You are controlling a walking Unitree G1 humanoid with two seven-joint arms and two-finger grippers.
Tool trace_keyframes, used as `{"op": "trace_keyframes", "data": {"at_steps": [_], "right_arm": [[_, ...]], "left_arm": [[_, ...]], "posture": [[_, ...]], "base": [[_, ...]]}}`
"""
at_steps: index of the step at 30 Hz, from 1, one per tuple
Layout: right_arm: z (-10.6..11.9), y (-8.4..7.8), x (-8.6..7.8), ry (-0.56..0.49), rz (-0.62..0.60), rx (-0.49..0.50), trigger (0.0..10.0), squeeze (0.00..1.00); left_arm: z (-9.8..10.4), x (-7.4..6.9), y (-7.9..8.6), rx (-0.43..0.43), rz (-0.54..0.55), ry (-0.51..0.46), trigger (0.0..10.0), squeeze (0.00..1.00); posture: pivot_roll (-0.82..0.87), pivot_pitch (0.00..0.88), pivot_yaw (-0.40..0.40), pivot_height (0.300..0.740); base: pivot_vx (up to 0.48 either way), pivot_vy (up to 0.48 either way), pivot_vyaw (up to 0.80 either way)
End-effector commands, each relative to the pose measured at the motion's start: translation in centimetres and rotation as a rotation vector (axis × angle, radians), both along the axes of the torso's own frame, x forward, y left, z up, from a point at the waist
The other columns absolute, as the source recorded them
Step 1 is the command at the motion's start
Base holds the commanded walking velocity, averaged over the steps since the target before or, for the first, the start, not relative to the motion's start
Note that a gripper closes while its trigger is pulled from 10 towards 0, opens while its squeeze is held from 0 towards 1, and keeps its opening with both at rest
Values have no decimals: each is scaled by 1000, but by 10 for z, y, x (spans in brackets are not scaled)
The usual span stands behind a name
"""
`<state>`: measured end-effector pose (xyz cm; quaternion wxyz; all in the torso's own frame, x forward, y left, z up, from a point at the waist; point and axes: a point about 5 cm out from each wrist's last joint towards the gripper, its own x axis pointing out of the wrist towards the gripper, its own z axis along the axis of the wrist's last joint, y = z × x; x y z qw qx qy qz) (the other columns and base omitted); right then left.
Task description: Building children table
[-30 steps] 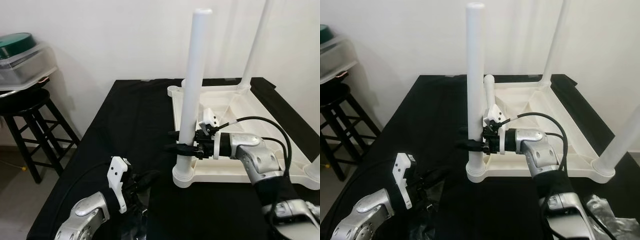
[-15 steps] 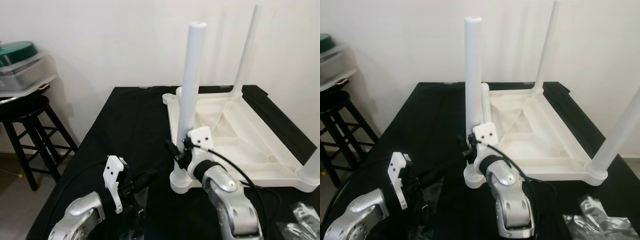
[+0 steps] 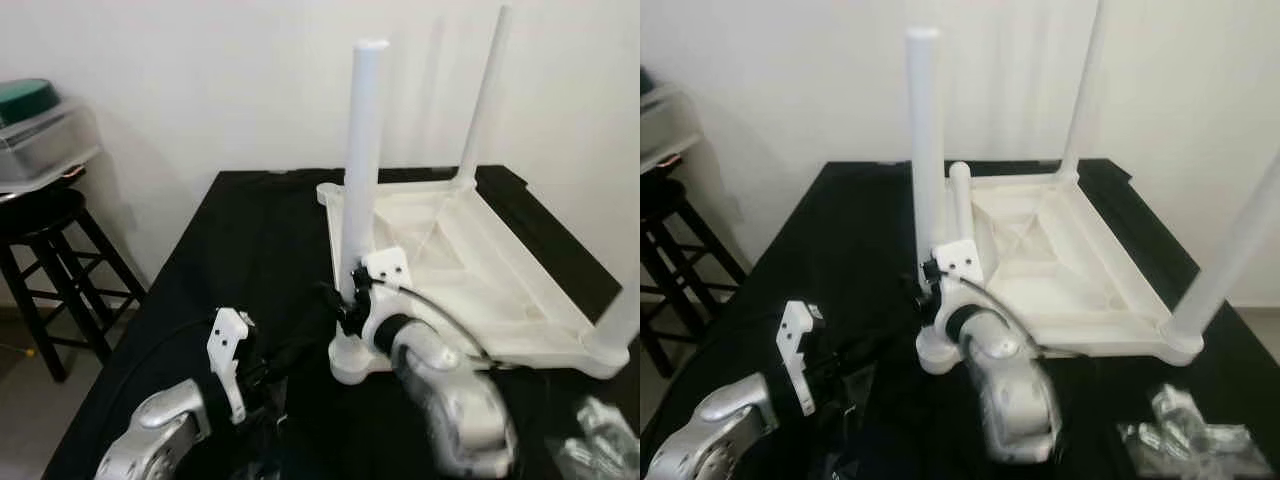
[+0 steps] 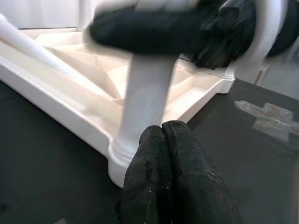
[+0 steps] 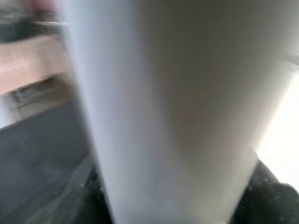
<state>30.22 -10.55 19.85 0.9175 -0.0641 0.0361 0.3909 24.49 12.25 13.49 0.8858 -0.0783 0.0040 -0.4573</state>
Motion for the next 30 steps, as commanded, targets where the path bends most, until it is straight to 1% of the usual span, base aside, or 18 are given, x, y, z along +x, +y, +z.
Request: {"op": "trace_keyframes", "data": {"at_steps": [1, 2, 3, 4, 5, 6, 7, 8, 10, 13, 16, 17, 18, 19, 20, 21, 25, 30], "right_arm": [[11, -4, -4, -39, 286, -6, 10000, 0], [11, -4, -4, -39, 286, -6, 10000, 0], [11, -9, -5, -25, 347, -19, 10000, 0], [11, -9, -5, -25, 347, -19, 10000, 0], [12, -14, -5, -28, 409, -50, 10000, 0], [12, -14, -5, -28, 409, -50, 10000, 0], [13, -19, -4, -13, 462, -56, 10000, 0], [15, -23, 1, -7, 483, -66, 10000, 0], [15, -23, 1, -7, 483, -66, 10000, 0], [16, -34, 22, 15, 470, -50, 10000, 0], [12, -39, 30, 41, 471, -45, 10000, 0], [9, -41, 32, 58, 486, -45, 4196, 0], [9, -41, 32, 58, 486, -45, 4196, 0], [6, -43, 33, 69, 497, -44, 3569, 0], [6, -43, 33, 69, 497, -44, 3569, 0], [2, -44, 33, 84, 506, -41, 0, 0], [-2, -44, 32, 95, 517, -41, 0, 0], [-9, -48, 25, 92, 516, -44, 0, 0]], "left_arm": [[-4, 0, 1, 16, 11, 18, 10000, 0], [-4, 0, 1, 16, 11, 18, 10000, 0], [-4, 0, 1, 16, 12, 18, 10000, 0], [-4, 0, 1, 16, 12, 18, 10000, 0], [-5, -1, 0, 15, 13, 18, 10000, 0], [-5, -1, 0, 15, 13, 18, 10000, 0], [-5, -1, 0, 15, 14, 17, 10000, 0], [-5, -2, 0, 15, 14, 18, 10000, 0], [-5, -2, 0, 15, 14, 18, 10000, 0], [-7, -3, -1, 17, 13, 20, 10000, 0], [-7, -4, -1, 18, 11, 22, 10000, 0], [-7, -4, -1, 19, 11, 22, 10000, 0], [-7, -4, -1, 19, 11, 22, 10000, 0], [-7, -5, -2, 19, 11, 22, 10000, 0], [-7, -5, -2, 19, 11, 22, 10000, 0], [-7, -5, -2, 19, 11, 23, 10000, 0], [-7, -6, -2, 19, 11, 23, 10000, 0], [-6, -8, -3, 14, 9, 23, 10000, 0]], "posture": [[-71, 0, 8, 740], [-71, 0, 8, 740], [-71, 0, 6, 740], [-71, 0, 6, 740], [-65, 0, 4, 740], [-65, 0, 4, 740], [-62, 0, 2, 740], [-59, 0, 0, 740], [-59, 0, 0, 740], [-53, 0, -1, 740], [-49, 0, -2, 740], [-49, 0, -3, 740], [-49, 0, -3, 740], [-48, 0, -4, 740], [-48, 0, -4, 740], [-47, 0, -4, 740], [-48, 0, -3, 740], [-58, 0, -10, 740]], "base": [[0, 0, 0], [0, 0, 0], [0, 0, 0], [0, 0, 0], [0, 0, 0], [0, 0, 0], [0, 0, 0], [0, 0, 0], [0, 0, 0], [0, 0, 0], [0, 0, 0], [0, 0, 0], [0, 0, 0], [0, 0, 0], [0, 0, 0], [0, 0, 0], [0, 0, 0], [0, 0, 0]]}}
